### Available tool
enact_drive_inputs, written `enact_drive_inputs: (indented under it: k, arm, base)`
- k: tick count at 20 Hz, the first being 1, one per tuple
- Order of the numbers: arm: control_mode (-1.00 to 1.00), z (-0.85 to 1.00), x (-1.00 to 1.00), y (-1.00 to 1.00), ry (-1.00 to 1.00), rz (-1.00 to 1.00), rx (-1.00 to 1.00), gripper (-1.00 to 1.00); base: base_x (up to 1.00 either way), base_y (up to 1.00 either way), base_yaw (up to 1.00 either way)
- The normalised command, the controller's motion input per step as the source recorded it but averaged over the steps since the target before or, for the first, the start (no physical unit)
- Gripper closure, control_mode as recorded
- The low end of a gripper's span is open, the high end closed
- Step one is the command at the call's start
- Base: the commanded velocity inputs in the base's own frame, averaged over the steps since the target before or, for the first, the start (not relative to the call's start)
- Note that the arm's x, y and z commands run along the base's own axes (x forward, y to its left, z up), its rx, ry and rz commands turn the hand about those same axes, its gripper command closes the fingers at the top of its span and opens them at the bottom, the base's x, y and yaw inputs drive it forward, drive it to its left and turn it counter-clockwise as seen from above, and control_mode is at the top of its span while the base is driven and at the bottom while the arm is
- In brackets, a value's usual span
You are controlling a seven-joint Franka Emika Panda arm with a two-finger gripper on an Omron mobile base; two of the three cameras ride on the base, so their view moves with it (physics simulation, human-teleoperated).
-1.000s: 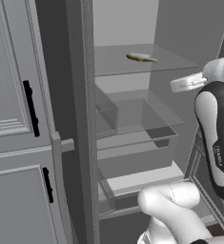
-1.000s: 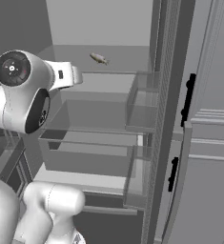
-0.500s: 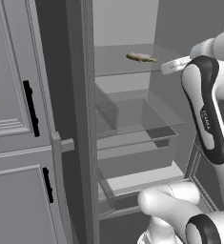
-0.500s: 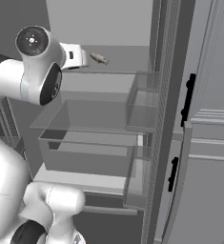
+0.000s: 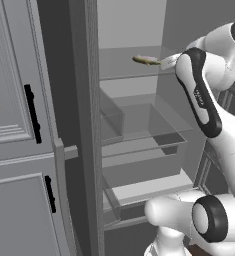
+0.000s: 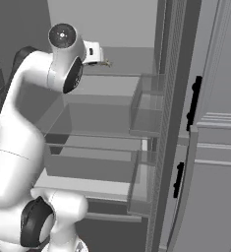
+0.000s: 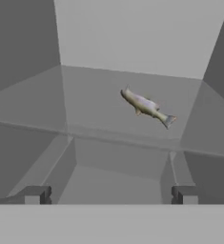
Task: Place one mushroom and one fish in each tupperware on the nearby counter, to pack two identical lunches.
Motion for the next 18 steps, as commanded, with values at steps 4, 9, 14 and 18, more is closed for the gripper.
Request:
enact_drive_inputs:
  k: [4, 9, 14, 18]
  arm:
    - [-1.00, -0.06, 0.91, -0.01, 0.20, 0.02, 0.02, -1.00]
    - [-1.00, -0.02, 0.73, -0.04, 0.09, 0.07, 0.00, -1.00]
    - [-1.00, -0.17, 0.65, -0.05, -0.02, 0.04, 0.00, -1.00]
    - [-1.00, -0.36, 0.69, 0.05, 0.00, 0.00, -0.05, -1.00]
  base:
    - [0.00, 0.00, 0.00]
    - [0.00, 0.00, 0.00]
    - [0.00, 0.00, 0.00]
    - [0.00, 0.00, 0.00]
